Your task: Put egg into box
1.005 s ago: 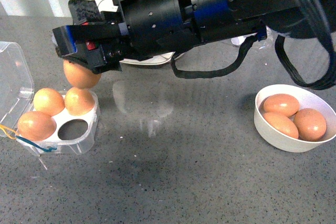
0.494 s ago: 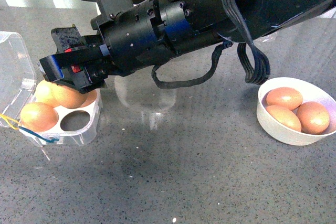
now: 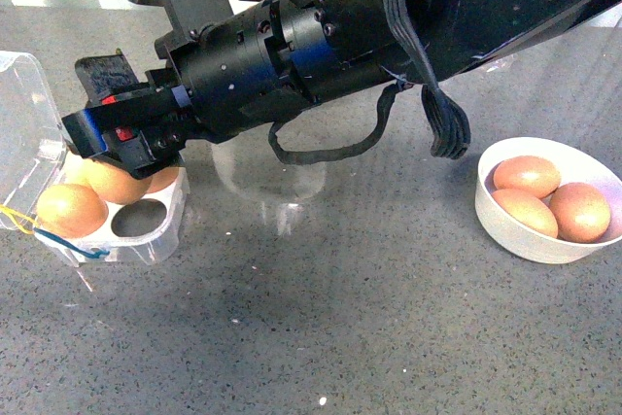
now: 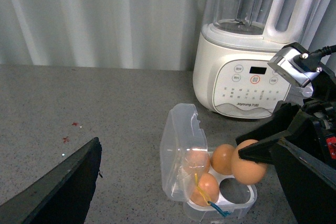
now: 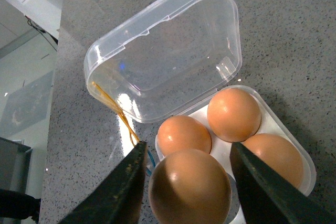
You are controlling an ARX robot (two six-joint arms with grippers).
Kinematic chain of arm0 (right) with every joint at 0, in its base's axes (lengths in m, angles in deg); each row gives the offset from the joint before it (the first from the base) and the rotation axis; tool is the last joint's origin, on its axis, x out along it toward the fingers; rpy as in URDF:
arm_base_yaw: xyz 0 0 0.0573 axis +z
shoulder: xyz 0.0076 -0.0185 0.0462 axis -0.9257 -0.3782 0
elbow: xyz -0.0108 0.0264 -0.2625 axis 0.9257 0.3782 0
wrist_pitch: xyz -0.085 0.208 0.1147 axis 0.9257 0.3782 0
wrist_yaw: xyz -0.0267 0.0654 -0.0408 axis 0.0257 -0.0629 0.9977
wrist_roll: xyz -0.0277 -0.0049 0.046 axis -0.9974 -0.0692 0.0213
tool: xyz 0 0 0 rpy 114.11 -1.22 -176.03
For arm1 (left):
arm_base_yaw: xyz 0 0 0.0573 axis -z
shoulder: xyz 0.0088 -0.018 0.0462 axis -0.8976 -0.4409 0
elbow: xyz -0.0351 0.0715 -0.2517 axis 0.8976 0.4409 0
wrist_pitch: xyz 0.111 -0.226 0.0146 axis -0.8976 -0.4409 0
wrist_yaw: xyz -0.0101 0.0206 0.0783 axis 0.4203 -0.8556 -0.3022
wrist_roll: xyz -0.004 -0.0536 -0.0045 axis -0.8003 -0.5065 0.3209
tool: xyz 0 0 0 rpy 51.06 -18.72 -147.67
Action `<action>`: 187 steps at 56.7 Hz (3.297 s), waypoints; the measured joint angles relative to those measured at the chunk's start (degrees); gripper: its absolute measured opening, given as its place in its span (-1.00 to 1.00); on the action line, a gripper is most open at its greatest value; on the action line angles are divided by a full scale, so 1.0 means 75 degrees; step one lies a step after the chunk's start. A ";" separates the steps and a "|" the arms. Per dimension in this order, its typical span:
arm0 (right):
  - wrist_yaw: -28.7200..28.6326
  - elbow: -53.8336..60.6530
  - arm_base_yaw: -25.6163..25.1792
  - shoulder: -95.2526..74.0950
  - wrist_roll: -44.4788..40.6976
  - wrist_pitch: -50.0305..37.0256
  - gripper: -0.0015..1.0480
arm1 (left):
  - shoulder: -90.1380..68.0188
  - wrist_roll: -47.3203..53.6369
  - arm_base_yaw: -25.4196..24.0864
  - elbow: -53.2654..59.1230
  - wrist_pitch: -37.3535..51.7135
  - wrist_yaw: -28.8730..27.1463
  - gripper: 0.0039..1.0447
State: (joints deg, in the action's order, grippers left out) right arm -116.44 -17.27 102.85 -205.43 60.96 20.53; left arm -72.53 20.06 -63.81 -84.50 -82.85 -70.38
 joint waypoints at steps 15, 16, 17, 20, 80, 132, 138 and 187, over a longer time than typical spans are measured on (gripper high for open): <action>-0.0146 0.0522 -0.0067 0.0326 0.0408 -0.0691 0.90 | 0.0000 0.0003 0.0000 0.0000 0.0000 0.0000 0.87; -0.0134 0.0650 -0.0090 0.0437 0.0490 -0.0860 0.87 | 0.0000 0.0000 0.0000 0.0000 0.0000 0.0000 0.87; -0.0111 0.0749 -0.0108 0.0530 0.0533 -0.0985 0.85 | 0.0000 0.0003 0.0000 0.0000 0.0000 0.0000 0.87; -0.0009 0.1096 -0.0184 0.0898 0.0714 -0.1355 0.85 | 0.0000 0.0000 0.0000 0.0000 0.0000 0.0000 0.87; 0.7577 0.8591 -0.3066 0.6685 0.0172 -0.6076 -0.94 | 0.0000 0.0000 0.0000 0.0000 0.0000 0.0000 0.87; 0.5974 0.9652 -0.4657 1.2537 0.0175 -0.1463 -0.94 | 0.0000 0.0000 0.0000 0.0000 0.0000 0.0000 0.87; 0.5974 0.9652 -0.4657 1.3003 0.0172 -0.1017 -0.94 | 0.0000 0.0003 0.0000 0.0000 0.0000 0.0000 0.87; 0.5965 0.9649 -0.4660 1.6154 0.0169 0.2136 -0.94 | 0.0000 0.0000 0.0000 0.0000 0.0000 -0.0003 0.87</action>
State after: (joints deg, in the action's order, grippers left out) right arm -71.70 55.10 67.90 -84.28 62.22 36.55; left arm -72.53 20.06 -63.81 -84.50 -82.85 -70.40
